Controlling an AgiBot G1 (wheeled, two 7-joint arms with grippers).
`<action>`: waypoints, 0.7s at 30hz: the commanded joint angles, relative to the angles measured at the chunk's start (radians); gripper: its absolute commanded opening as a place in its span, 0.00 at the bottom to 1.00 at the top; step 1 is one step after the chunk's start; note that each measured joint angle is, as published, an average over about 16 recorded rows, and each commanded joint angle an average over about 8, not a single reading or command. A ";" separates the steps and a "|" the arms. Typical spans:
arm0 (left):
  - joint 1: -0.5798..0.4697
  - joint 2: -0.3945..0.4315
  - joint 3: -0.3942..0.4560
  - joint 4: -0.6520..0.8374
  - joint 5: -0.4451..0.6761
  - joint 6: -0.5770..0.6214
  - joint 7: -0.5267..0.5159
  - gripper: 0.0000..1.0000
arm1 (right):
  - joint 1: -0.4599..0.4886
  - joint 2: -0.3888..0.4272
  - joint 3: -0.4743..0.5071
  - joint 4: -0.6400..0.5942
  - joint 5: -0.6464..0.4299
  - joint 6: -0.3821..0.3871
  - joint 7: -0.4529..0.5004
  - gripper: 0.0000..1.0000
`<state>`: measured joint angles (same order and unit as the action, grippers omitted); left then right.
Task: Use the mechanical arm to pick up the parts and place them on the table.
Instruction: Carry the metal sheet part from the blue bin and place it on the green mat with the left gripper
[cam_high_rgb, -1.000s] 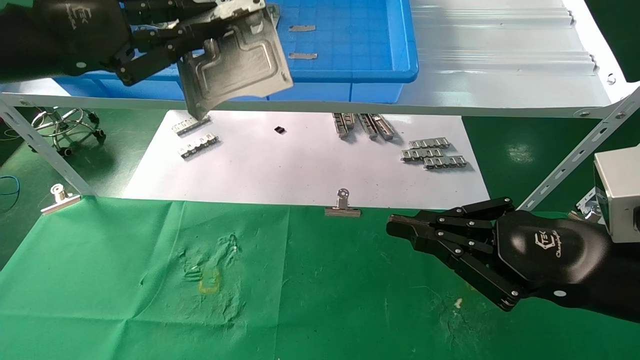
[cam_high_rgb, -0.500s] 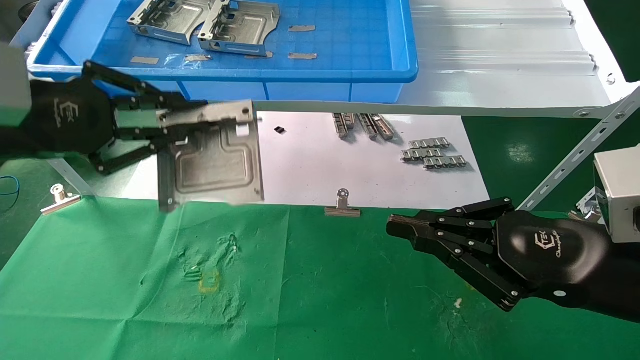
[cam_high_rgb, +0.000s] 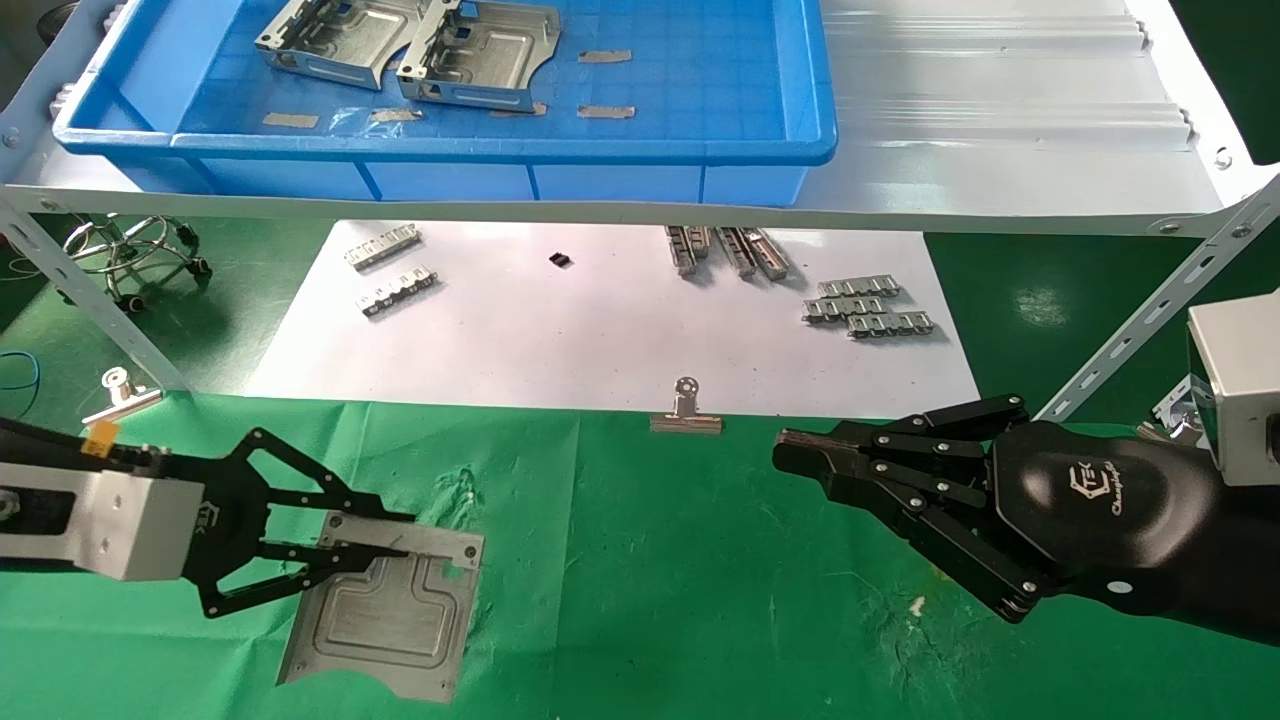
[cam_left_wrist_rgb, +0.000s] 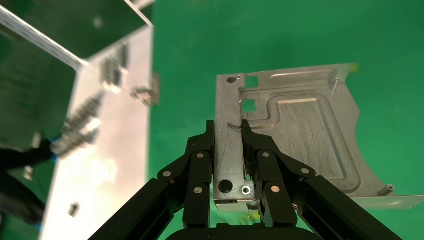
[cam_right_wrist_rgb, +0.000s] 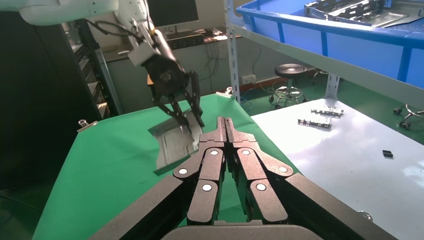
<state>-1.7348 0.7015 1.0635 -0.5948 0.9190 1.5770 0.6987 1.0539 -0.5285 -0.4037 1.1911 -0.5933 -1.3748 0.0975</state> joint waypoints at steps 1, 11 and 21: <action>0.012 0.011 0.031 0.026 0.015 -0.007 0.022 0.00 | 0.000 0.000 0.000 0.000 0.000 0.000 0.000 0.00; 0.021 0.123 0.059 0.248 0.051 -0.029 0.145 0.00 | 0.000 0.000 0.000 0.000 0.000 0.000 0.000 0.00; 0.035 0.196 0.061 0.398 0.046 -0.026 0.233 0.00 | 0.000 0.000 0.000 0.000 0.000 0.000 0.000 0.00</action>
<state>-1.7016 0.8951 1.1242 -0.1994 0.9652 1.5475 0.9263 1.0539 -0.5285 -0.4037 1.1911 -0.5933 -1.3748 0.0975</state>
